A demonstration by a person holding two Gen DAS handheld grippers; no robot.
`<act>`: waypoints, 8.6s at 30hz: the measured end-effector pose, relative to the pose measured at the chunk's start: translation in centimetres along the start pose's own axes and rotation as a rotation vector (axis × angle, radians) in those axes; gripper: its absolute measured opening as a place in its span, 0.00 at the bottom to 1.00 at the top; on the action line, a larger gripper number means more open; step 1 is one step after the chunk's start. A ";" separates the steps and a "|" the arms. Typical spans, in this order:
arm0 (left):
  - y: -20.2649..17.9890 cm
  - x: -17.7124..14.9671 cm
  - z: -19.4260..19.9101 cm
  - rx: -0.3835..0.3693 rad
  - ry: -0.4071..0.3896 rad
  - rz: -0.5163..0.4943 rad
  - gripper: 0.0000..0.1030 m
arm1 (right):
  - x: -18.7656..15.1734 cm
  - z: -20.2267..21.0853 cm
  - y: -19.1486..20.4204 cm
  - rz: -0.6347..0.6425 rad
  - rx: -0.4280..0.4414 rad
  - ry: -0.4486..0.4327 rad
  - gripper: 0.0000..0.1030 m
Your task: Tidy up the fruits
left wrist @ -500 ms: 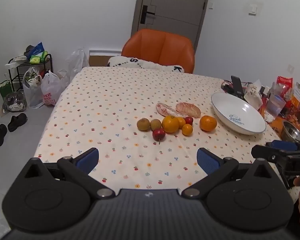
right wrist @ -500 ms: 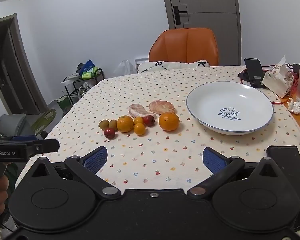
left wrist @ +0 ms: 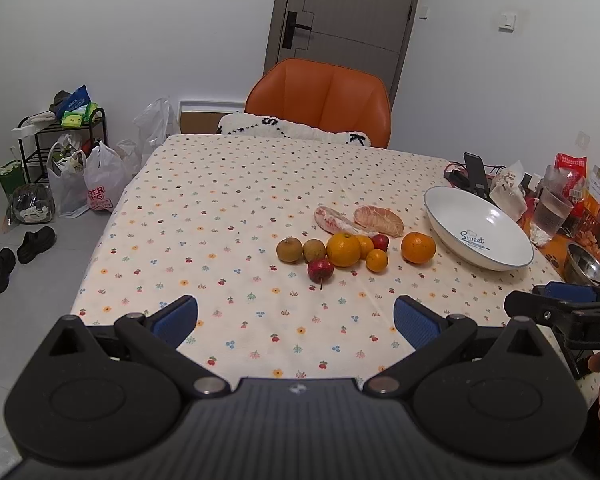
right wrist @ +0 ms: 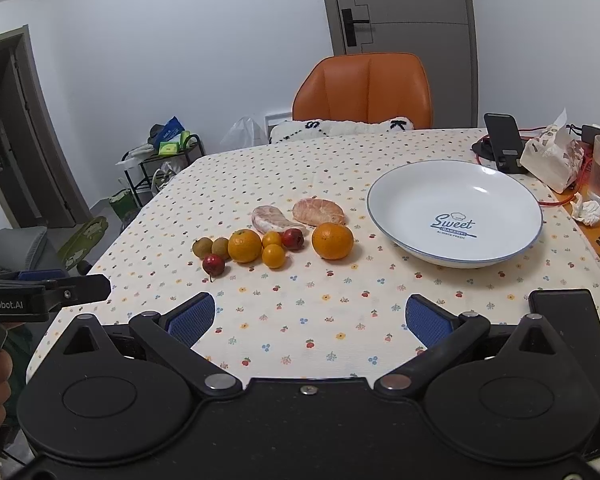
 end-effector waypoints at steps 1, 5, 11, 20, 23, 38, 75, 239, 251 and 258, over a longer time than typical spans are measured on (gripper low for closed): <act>0.0 0.0 0.0 -0.001 0.000 0.000 1.00 | 0.0 0.0 0.0 0.003 -0.002 0.000 1.00; 0.0 -0.1 0.0 -0.001 -0.001 -0.001 1.00 | 0.0 0.0 0.1 0.005 -0.002 0.003 1.00; 0.0 -0.2 -0.1 0.002 0.003 -0.002 1.00 | 0.1 0.0 0.1 0.007 -0.001 0.002 1.00; -0.1 -0.2 -0.1 0.002 0.003 -0.003 1.00 | 0.2 0.1 0.1 0.009 -0.001 0.002 1.00; -0.1 -0.2 -0.1 0.002 0.003 -0.003 1.00 | 0.2 0.1 0.1 0.009 -0.001 0.002 1.00; -0.1 -0.2 -0.2 0.004 0.004 -0.008 1.00 | 0.1 0.0 0.0 0.010 -0.004 0.002 1.00; -1.2 -0.3 -3.4 -0.059 0.019 -0.021 1.00 | -0.4 -2.5 -1.7 -0.005 0.021 0.028 1.00; -14.9 3.9 -14.7 -0.173 0.012 -0.136 0.74 | 1.1 -5.5 -13.8 -0.211 -0.044 -0.143 0.54; -11.7 3.4 -12.5 -0.142 -0.009 -0.114 0.86 | 1.8 -5.4 -11.6 -0.180 -0.024 -0.185 0.93; -10.0 2.8 -11.8 -0.151 0.019 -0.095 0.89 | 1.9 -5.7 -10.1 -0.173 0.012 -0.198 1.00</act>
Point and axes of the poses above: each gripper's, at about its wrist camera, not at the fingertips, and z roughly against the way its jaws point, y to its left, x to its top, the point moved 4 cm from there along -z, roughly the way its jaws point, and after that the axes turned 4 degrees about z, right-handed, at the moved point
